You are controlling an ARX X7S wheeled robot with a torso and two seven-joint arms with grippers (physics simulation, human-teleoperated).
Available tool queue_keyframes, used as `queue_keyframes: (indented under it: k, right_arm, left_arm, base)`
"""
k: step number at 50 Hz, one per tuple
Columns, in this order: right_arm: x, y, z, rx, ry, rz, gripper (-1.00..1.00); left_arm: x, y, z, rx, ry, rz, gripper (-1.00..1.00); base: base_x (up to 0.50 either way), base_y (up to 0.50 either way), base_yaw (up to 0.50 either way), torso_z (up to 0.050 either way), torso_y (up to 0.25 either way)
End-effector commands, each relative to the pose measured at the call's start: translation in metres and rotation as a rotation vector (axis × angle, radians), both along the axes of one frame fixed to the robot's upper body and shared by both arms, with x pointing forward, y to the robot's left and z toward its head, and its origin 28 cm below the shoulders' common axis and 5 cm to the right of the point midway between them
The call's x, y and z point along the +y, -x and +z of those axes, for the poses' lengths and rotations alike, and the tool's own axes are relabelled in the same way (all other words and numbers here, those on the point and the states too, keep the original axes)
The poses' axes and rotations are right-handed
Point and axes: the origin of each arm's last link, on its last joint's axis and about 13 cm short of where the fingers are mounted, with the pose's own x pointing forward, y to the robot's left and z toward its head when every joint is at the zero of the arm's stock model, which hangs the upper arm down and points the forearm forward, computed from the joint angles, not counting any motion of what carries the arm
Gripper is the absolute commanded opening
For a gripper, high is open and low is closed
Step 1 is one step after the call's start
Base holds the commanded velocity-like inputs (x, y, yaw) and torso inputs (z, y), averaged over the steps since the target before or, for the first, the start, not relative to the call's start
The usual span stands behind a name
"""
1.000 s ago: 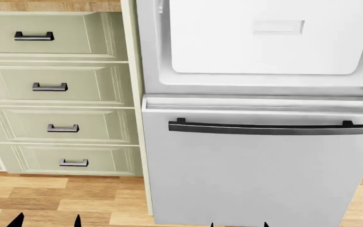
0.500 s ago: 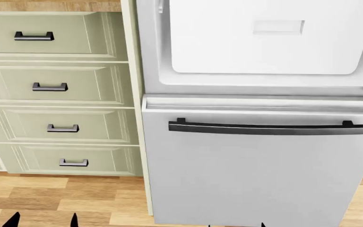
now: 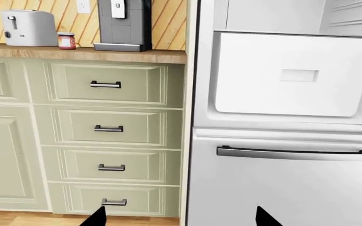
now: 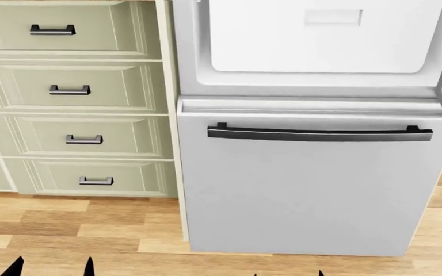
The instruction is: Close the fridge door
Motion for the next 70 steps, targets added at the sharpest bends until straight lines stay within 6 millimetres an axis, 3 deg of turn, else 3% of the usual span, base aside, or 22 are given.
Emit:
queue_keyframes:
  k: [1, 23, 51, 70]
  right_arm:
    - [-0.0001, -0.0001, 0.0007, -0.001, 0.004, -0.004, 1.00]
    - [-0.0010, 0.0003, -0.0006, -0.019, -0.004, -0.023, 1.00]
    - [-0.0024, 0.0010, 0.0010, -0.025, -0.032, -0.029, 1.00]
    - [-0.0025, 0.0023, 0.0020, -0.029, -0.023, -0.029, 1.00]
  left_arm:
    - [0.0000, -0.0001, 0.0002, -0.002, 0.006, -0.002, 1.00]
    - [-0.0003, 0.0007, 0.0008, -0.003, 0.003, -0.010, 1.00]
    - [-0.0015, 0.0012, 0.0015, -0.004, 0.009, -0.010, 1.00]
    - [-0.0015, 0.0032, 0.0029, -0.007, 0.010, -0.010, 1.00]
  base:
    - [-0.34, 0.00, 0.00, 0.000, 0.000]
    - [-0.24, 0.00, 0.00, 0.000, 0.000]
    - [-0.01, -0.50, 0.00, 0.000, 0.000]
    - [-0.29, -0.45, 0.00, 0.000, 0.000]
